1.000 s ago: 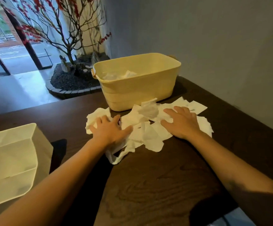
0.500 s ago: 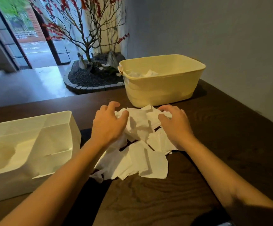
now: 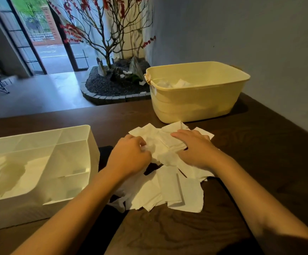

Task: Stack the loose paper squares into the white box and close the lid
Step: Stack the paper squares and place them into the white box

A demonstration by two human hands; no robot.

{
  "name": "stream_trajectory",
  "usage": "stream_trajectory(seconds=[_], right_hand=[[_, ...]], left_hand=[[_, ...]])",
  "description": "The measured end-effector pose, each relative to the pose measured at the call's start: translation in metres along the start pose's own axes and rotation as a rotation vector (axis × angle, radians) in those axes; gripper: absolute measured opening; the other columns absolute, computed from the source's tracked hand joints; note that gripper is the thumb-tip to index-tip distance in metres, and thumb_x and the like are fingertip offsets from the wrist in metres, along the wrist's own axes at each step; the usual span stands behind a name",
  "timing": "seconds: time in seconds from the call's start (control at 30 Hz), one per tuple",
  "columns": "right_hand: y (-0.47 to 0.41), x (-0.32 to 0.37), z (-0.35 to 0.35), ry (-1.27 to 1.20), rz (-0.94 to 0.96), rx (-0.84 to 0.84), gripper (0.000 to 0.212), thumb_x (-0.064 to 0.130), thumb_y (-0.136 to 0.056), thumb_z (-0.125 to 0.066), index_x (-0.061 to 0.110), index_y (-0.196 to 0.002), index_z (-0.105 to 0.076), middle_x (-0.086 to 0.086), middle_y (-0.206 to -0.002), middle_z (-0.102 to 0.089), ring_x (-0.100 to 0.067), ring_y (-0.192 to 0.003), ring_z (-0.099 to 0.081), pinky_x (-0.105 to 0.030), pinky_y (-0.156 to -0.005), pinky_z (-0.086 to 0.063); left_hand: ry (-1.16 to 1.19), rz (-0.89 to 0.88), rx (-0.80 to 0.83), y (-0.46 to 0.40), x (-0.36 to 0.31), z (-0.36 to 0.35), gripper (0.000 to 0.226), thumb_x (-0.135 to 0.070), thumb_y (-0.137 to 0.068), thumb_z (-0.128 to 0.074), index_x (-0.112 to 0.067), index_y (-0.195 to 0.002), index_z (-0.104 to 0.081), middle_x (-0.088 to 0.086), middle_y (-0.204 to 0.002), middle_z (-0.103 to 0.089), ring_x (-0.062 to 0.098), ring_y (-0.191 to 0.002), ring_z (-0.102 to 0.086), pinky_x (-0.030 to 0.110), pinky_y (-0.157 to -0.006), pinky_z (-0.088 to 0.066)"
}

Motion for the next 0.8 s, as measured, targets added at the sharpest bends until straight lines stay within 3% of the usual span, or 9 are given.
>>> stream_trajectory(seconds=[0.1, 0.17, 0.27, 0.37, 0.47, 0.57, 0.67, 0.73, 0.8], right_hand=[[-0.003, 0.004, 0.002, 0.022, 0.025, -0.039, 0.062, 0.026, -0.094, -0.051, 0.042, -0.15, -0.03, 0.012, -0.156, -0.029, -0.019, -0.141, -0.021, -0.043, -0.115, -0.021], [-0.004, 0.007, 0.005, 0.025, 0.045, -0.084, 0.059, 0.027, -0.094, -0.055, 0.042, -0.147, -0.036, 0.011, -0.144, -0.037, -0.02, -0.132, -0.03, -0.039, -0.109, -0.03], [-0.004, 0.011, 0.012, -0.017, 0.087, -0.198, 0.045, 0.02, -0.093, -0.059, 0.042, -0.132, -0.054, 0.009, -0.113, -0.047, -0.02, -0.11, -0.048, -0.039, -0.091, -0.048], [-0.004, 0.011, 0.014, -0.067, 0.138, -0.235, 0.026, 0.014, -0.093, -0.055, 0.034, -0.102, -0.068, 0.007, -0.092, -0.059, -0.018, -0.092, -0.055, -0.037, -0.073, -0.052], [-0.003, -0.002, 0.018, -0.421, 0.104, -0.285, 0.029, 0.007, -0.09, -0.059, 0.03, -0.098, -0.076, 0.007, -0.092, -0.071, -0.012, -0.088, -0.065, -0.036, -0.074, -0.059], [0.002, 0.004, 0.032, -0.728, 0.18, -0.349, 0.028, 0.002, -0.086, -0.068, 0.028, -0.094, -0.076, 0.011, -0.09, -0.074, -0.005, -0.089, -0.067, -0.022, -0.073, -0.057], [0.005, 0.006, 0.043, -0.898, 0.21, -0.366, 0.027, -0.002, -0.085, -0.069, 0.023, -0.095, -0.075, 0.007, -0.088, -0.075, -0.007, -0.088, -0.069, -0.022, -0.074, -0.057], [0.003, 0.0, 0.039, -1.003, 0.156, -0.339, 0.027, -0.003, -0.086, -0.066, 0.021, -0.097, -0.074, 0.002, -0.092, -0.076, -0.013, -0.092, -0.071, -0.03, -0.081, -0.058], [0.0, -0.003, 0.029, -1.094, 0.08, -0.294, 0.026, -0.001, -0.089, -0.066, 0.02, -0.102, -0.073, -0.002, -0.099, -0.076, -0.019, -0.098, -0.072, -0.036, -0.085, -0.059]], left_hand=[[0.137, -0.119, -0.226, 0.005, -0.014, 0.03, 0.035, -0.008, -0.08, -0.065, -0.024, -0.112, -0.066, -0.005, -0.126, -0.056, 0.007, -0.109, -0.045, 0.016, -0.089, -0.033], [0.241, -0.221, -0.27, 0.006, -0.033, 0.036, 0.034, -0.003, -0.08, -0.063, -0.025, -0.106, -0.065, -0.01, -0.121, -0.057, 0.003, -0.109, -0.046, 0.009, -0.086, -0.031], [0.269, -0.213, -0.117, -0.003, -0.051, 0.013, 0.029, -0.012, -0.089, -0.061, -0.028, -0.113, -0.064, -0.01, -0.122, -0.056, 0.006, -0.111, -0.048, 0.017, -0.092, -0.036], [0.192, -0.195, 0.125, -0.009, -0.056, -0.024, 0.035, -0.03, -0.092, -0.063, -0.032, -0.127, -0.056, -0.005, -0.123, -0.059, 0.015, -0.108, -0.055, 0.033, -0.094, -0.047], [0.04, -0.254, 0.151, -0.009, -0.055, -0.035, 0.039, -0.038, -0.092, -0.067, -0.032, -0.129, -0.056, -0.005, -0.121, -0.064, 0.015, -0.104, -0.06, 0.037, -0.093, -0.053], [0.049, -0.257, 0.03, -0.013, -0.05, -0.022, 0.02, -0.023, -0.099, -0.056, -0.025, -0.119, -0.063, 0.0, -0.107, -0.07, 0.021, -0.096, -0.064, 0.042, -0.087, -0.055], [0.242, -0.22, -0.008, -0.015, -0.044, -0.011, 0.017, -0.022, -0.103, -0.05, -0.025, -0.105, -0.066, -0.003, -0.095, -0.069, 0.019, -0.089, -0.064, 0.045, -0.083, -0.055], [0.43, -0.209, -0.027, -0.014, -0.042, -0.002, 0.019, -0.024, -0.102, -0.053, -0.035, -0.098, -0.068, -0.013, -0.09, -0.07, 0.01, -0.087, -0.066, 0.035, -0.083, -0.057], [0.679, -0.192, -0.055, -0.012, -0.039, 0.006, 0.016, -0.023, -0.098, -0.062, -0.036, -0.103, -0.07, -0.017, -0.093, -0.074, 0.001, -0.088, -0.068, 0.02, -0.079, -0.056]])
Point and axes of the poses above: each hand's wrist, its own y-axis away from the middle knuckle, its own z-axis out of the back of the hand, x = y × z, the point moved 10 cm from there along -y, towards the middle knuckle
